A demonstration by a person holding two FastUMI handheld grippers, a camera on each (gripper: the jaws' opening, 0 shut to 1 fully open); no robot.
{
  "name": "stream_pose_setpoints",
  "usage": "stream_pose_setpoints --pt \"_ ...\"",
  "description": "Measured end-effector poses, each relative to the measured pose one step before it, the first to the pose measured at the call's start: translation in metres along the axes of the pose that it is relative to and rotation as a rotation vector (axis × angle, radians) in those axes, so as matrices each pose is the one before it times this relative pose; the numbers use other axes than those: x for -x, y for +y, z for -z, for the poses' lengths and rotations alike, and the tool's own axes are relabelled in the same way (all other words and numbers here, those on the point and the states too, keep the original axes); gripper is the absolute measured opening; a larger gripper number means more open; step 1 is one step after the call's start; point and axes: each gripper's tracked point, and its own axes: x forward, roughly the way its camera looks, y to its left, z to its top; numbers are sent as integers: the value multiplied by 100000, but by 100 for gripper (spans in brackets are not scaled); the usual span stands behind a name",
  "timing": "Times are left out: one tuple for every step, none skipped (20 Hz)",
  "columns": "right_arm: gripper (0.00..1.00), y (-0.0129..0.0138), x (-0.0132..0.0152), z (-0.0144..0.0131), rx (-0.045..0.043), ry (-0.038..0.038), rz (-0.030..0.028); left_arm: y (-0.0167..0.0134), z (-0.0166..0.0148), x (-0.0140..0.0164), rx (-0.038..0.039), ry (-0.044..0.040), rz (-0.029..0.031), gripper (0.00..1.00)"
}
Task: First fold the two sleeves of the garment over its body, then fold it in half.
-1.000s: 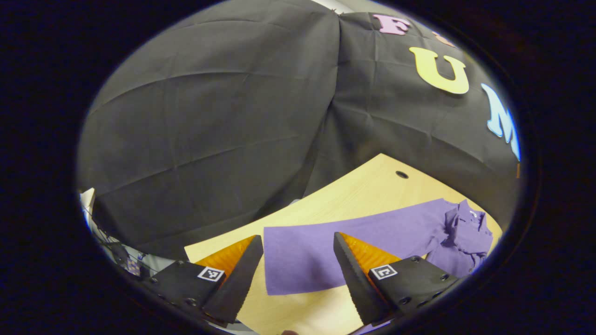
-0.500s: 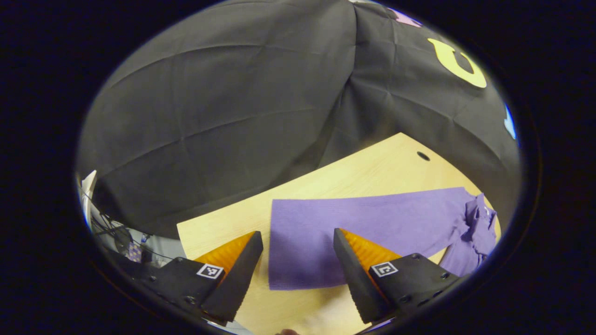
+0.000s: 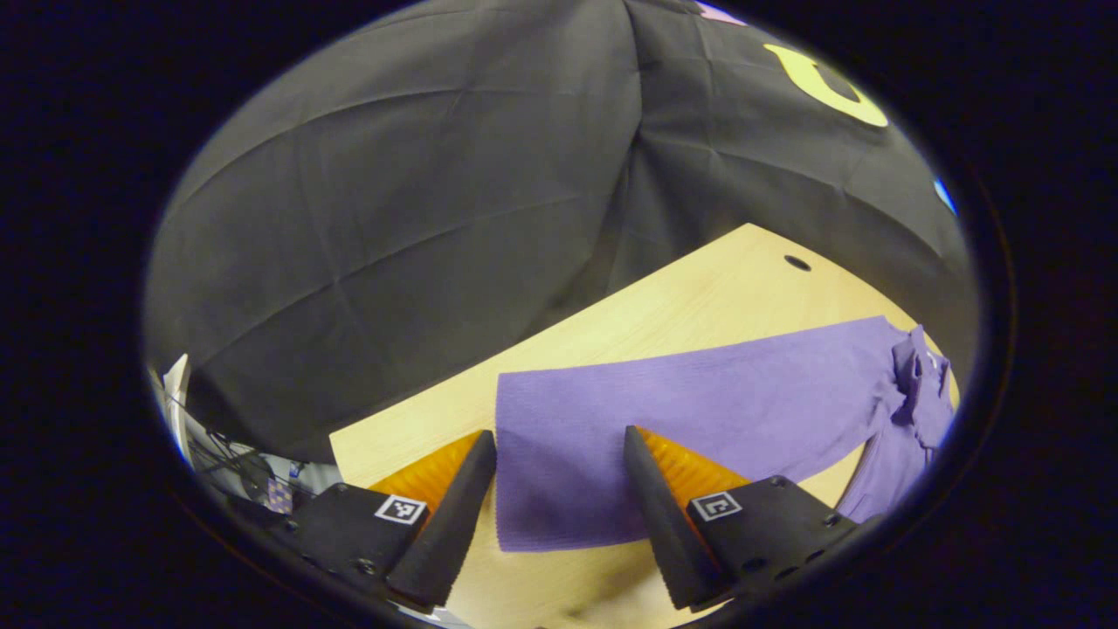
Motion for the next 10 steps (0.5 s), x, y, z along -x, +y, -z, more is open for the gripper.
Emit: stream_pose_setpoints --pt "94 27 12 299 -1084 877 -361 -437 -187 132 -425 -157 89 91" --pt "94 12 98 343 -1199 994 -313 -131 -80 -8 -696 101 129 85" --pt "94 -31 29 308 -1124 821 -101 -374 38 -13 -49 -407 2290 84" --pt "94 -111 53 260 -958 513 174 -230 -159 -186 -241 -376 -391 74" --pt "94 -156 98 97 -751 536 278 56 243 -33 -1435 20 111 64" --pt "94 -176 155 132 -636 -71 329 -78 51 -143 -1220 230 296 63" --pt "94 -301 243 -25 -556 -231 686 -429 -40 -8 198 -268 2444 56" --pt "93 -186 173 -11 -593 -253 638 -279 -242 -44 1351 -670 -1170 48" --pt "93 -344 195 -1 -634 -172 586 139 -32 -121 -198 -46 -304 41" --pt "94 -323 72 91 -491 -215 782 235 10 67 -1294 375 -147 34"
